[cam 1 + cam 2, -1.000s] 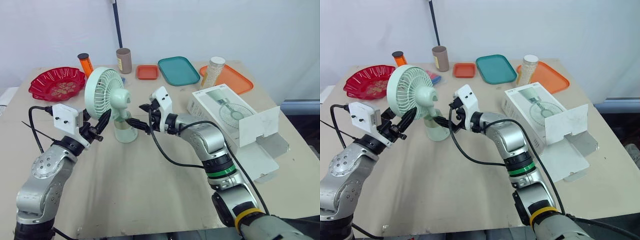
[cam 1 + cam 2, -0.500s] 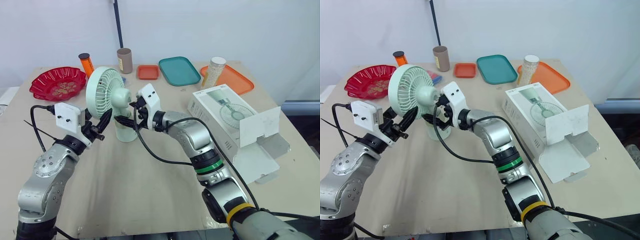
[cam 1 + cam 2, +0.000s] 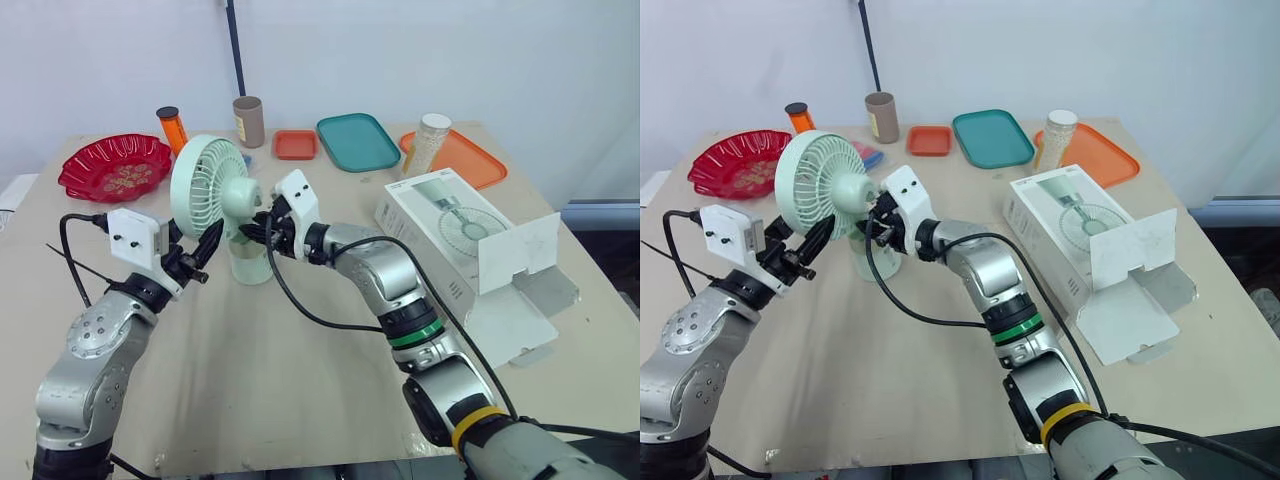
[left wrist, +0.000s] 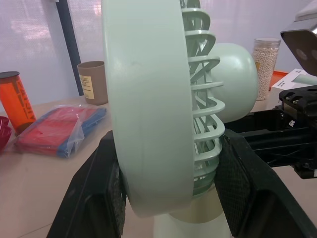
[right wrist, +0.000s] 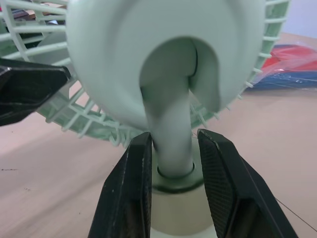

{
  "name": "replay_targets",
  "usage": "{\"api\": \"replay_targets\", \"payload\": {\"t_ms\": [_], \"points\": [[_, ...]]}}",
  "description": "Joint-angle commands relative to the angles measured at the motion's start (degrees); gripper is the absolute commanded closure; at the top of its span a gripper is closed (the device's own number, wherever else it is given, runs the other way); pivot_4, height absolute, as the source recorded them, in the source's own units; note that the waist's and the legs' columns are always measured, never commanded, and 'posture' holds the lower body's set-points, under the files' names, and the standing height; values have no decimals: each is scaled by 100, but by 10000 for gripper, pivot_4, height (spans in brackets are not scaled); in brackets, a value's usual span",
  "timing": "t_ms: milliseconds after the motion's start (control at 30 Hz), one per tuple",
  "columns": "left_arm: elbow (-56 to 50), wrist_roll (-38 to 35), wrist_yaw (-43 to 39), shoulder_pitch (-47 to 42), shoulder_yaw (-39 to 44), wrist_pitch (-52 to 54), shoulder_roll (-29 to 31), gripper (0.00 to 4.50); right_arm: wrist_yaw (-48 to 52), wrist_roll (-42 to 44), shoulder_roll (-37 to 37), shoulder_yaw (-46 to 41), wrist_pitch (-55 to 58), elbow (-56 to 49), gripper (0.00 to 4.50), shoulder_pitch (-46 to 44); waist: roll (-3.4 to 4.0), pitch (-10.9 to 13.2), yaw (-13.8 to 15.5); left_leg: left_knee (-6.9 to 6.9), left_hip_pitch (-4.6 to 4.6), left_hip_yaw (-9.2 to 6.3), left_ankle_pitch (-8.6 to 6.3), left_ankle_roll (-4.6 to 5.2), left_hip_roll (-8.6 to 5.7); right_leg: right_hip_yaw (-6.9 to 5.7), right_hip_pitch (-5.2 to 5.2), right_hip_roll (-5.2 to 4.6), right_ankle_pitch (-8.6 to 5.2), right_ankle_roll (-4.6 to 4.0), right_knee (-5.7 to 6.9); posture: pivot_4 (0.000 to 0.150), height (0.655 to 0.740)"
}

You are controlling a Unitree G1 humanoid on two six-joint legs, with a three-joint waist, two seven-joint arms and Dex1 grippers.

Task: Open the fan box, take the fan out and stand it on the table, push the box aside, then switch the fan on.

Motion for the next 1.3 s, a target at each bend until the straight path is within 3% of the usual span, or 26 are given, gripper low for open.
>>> {"api": "replay_targets", "payload": {"t_ms": [33,67,133,300,367,533,767,1000,1100,1300], "points": [[-179,17,-69,0,144,-201,-14,25663,4,12,90,-62,-124,-118,30153,-132,0,0,0,0,0,0,0,0,0,0,0,0,0,0,0,1500,7400],[-172,14,-74,3,154,-206,-14,25663,47,17,78,-44,-131,-135,35357,-115,0,0,0,0,0,0,0,0,0,0,0,0,0,0,0,1500,7400],[-164,7,-96,22,167,-239,-19,25663,130,10,47,4,-147,-174,41276,-67,0,0,0,0,0,0,0,0,0,0,0,0,0,0,0,1500,7400],[-139,-61,-235,88,173,-252,14,25663,147,-43,54,-7,-175,-152,41553,-66,0,0,0,0,1,0,0,0,0,0,0,0,0,0,1,1500,7400],[-154,-237,-427,159,193,-188,60,15262,133,-63,68,-29,-176,-126,41553,-73,0,0,-1,0,1,0,0,0,0,0,0,0,0,0,1,1500,7400],[-311,-701,-769,485,693,-240,182,104,51,-122,60,-96,-221,-2,41553,-112,0,0,-9,-1,3,2,0,0,2,1,-1,1,0,0,2,1500,7400],[-217,-1651,-1255,1048,1940,-37,716,104,161,60,-42,-283,-194,-132,41553,-152,-1,-1,-7,0,5,1,0,0,1,0,0,0,-1,-1,6,1500,7400],[489,-1851,-1910,1147,2256,143,1325,104,1646,991,-901,-466,-164,-1561,41553,299,0,2,-8,-1,0,-6,-3,5,0,-8,3,0,-1,-1,-6,1500,7400],[518,-2220,-2590,1171,2104,262,1476,6985,2348,1348,-1561,-549,-151,-2165,41553,671,-1,2,2,-3,-2,-7,-3,6,1,-11,3,0,-2,-2,-9,1500,7400],[609,-1696,-3462,1101,1246,-74,1617,28885,2676,1546,-2233,-571,-126,-2545,41553,1118,3,4,-12,-2,8,-1,-3,6,5,-11,10,4,0,-4,-10,1500,7400]]}}
